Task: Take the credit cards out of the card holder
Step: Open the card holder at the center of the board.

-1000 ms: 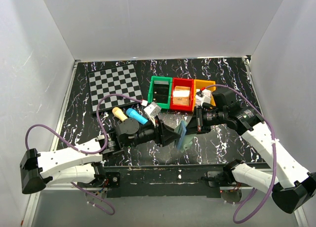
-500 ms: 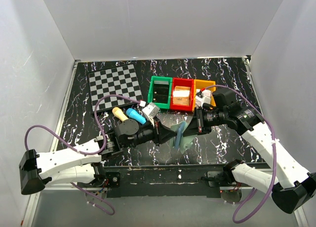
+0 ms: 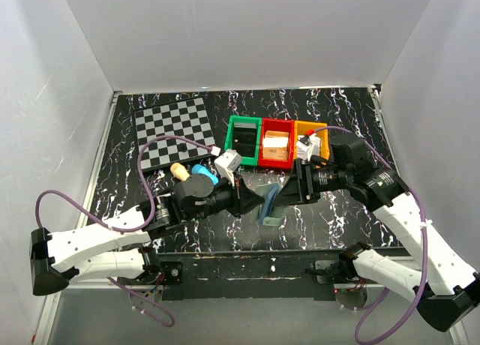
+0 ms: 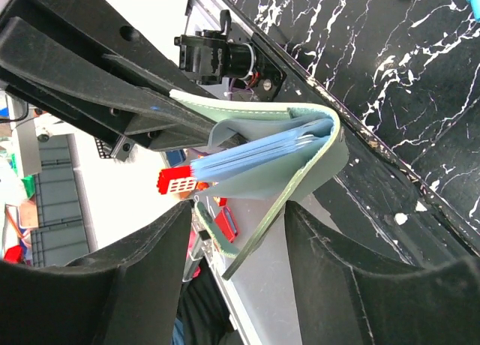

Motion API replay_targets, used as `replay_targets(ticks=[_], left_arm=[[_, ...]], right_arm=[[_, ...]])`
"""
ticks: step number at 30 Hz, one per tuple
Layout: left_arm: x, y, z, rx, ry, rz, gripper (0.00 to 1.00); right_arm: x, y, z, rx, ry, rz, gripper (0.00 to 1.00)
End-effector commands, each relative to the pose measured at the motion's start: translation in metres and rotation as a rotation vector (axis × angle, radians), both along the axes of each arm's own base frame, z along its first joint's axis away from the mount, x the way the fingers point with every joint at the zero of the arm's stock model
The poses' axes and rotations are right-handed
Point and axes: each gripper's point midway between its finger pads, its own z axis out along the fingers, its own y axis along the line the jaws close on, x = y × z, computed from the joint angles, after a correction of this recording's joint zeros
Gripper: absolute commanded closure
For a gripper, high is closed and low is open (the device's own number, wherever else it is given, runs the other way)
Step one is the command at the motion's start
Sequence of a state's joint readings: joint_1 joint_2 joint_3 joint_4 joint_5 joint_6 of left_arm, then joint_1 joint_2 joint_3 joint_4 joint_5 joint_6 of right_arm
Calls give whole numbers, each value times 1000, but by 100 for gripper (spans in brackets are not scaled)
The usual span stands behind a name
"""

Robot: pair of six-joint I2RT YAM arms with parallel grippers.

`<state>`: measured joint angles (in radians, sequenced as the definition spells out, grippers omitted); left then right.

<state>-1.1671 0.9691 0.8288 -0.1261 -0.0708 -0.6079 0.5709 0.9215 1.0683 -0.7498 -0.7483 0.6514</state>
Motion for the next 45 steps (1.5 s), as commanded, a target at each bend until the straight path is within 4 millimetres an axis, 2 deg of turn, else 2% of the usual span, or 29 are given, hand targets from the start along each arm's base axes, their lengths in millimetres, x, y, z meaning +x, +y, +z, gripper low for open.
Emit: replay_targets(ticks=[1,6,12,15,19,21,23,24,25,28,29,31,35,40,45], left_arm=[[5,0,16,29,19,34,100],[7,-6,20,34,49,47,100],[8,-11,22,63,53,46,100],[7,-8,25,51,51,45,100],[3,-2,32,21,35,34,100],[0,2,40,-7,20,22,100],[-2,5,44,-19,11,16,100],[-3,6,45,-24,6,12,100],[-5,7,49,-34,0,6,100],[-11,9,56,-55,-16,-24,100],[-12,10,58,-60,-21,-32,100],[-13,12,61,-58,-30,-39,100],[-10,18,60,7,-40,-17,100],[-5,21,61,66,-66,-5,100],[-8,16,68,78,-84,-42,100]], right_arm=[[1,6,22,66,-48,31,39],[7,4,15,16,-47,9,38],[17,3,18,-17,-67,-35,38],[19,1,14,-49,-65,-38,48],[19,-5,4,-97,-75,-35,75],[19,-8,-1,-123,-76,-37,82],[20,-11,-6,-147,-70,-40,82],[20,-12,-6,-150,-74,-42,81],[20,-13,-6,-150,-79,-44,76],[22,-16,-2,-143,-99,-53,50],[24,-16,0,-143,-102,-57,45],[26,-19,6,-144,-126,-63,40],[30,-28,35,-146,-237,-82,30],[32,-31,62,-125,-316,-96,27],[35,-27,71,-124,-351,-74,27]])
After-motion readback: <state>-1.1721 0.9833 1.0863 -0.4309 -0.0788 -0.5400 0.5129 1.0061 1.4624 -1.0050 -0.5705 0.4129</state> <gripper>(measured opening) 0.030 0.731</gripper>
